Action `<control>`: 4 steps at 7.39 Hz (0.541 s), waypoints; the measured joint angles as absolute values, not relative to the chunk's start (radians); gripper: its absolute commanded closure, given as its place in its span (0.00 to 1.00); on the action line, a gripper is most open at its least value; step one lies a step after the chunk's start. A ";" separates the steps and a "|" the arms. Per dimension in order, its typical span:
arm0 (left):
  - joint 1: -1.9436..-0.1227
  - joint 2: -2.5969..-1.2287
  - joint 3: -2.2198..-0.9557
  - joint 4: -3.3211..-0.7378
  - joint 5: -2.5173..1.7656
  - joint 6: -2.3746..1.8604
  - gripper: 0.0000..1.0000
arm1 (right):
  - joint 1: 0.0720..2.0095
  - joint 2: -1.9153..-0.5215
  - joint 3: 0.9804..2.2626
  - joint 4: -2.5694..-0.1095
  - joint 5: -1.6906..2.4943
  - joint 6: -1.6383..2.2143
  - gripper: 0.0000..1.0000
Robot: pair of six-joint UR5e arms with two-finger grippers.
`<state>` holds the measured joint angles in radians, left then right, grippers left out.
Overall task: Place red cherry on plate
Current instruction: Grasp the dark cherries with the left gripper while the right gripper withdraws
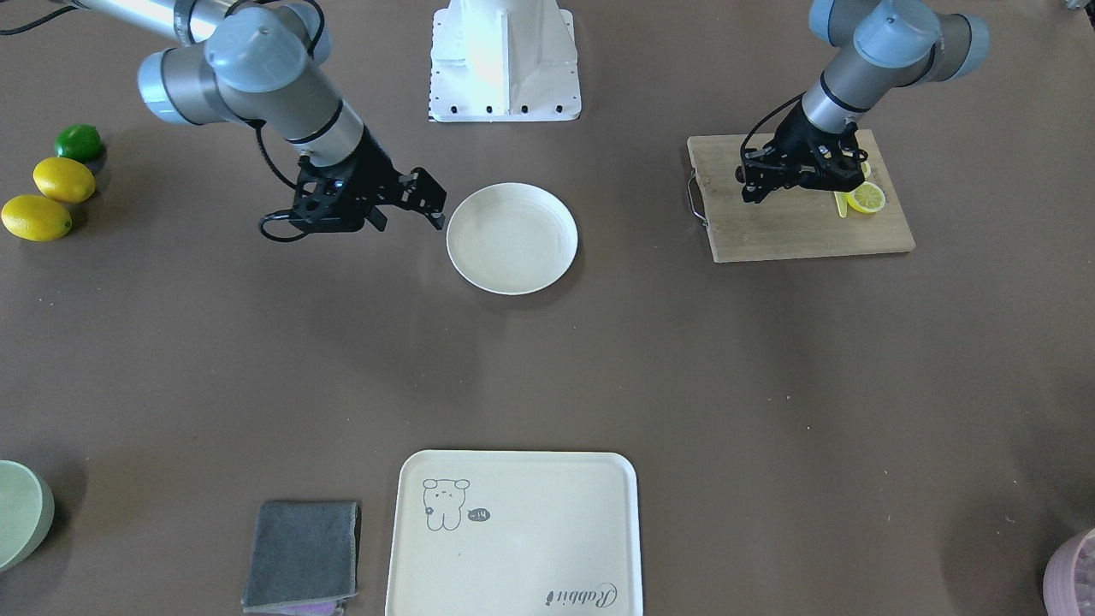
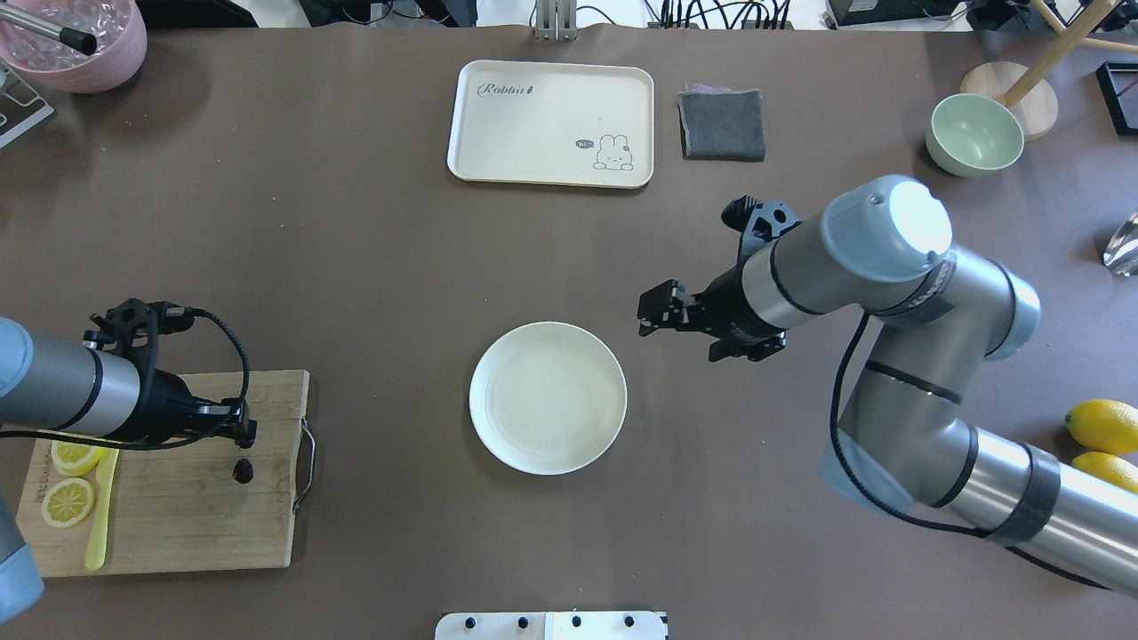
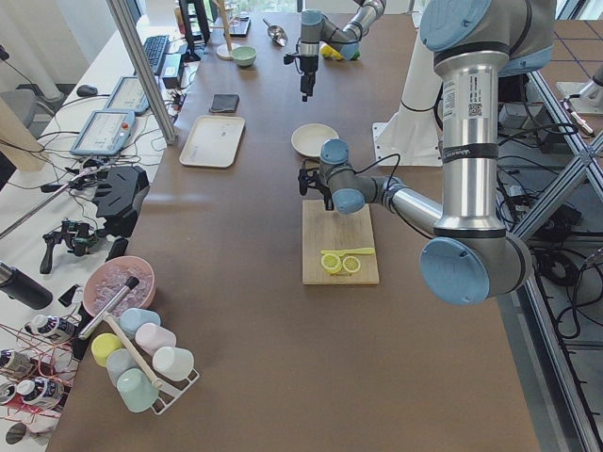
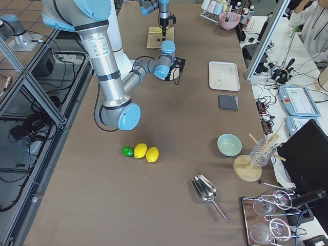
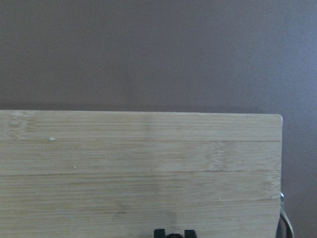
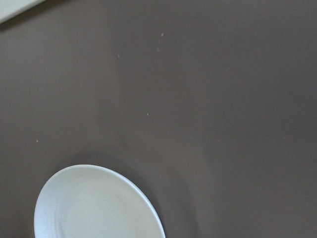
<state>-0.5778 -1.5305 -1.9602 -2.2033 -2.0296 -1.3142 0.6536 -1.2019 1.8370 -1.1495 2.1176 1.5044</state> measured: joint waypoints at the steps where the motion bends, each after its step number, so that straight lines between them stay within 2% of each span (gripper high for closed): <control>1: -0.578 -1.621 -1.960 -2.151 -2.043 -1.365 1.00 | 0.715 -1.230 1.843 -1.149 2.178 1.463 0.00; 4: -0.546 -2.016 -1.827 -1.913 -2.012 -1.496 1.00 | 0.851 -1.326 1.846 -1.146 2.298 1.301 0.00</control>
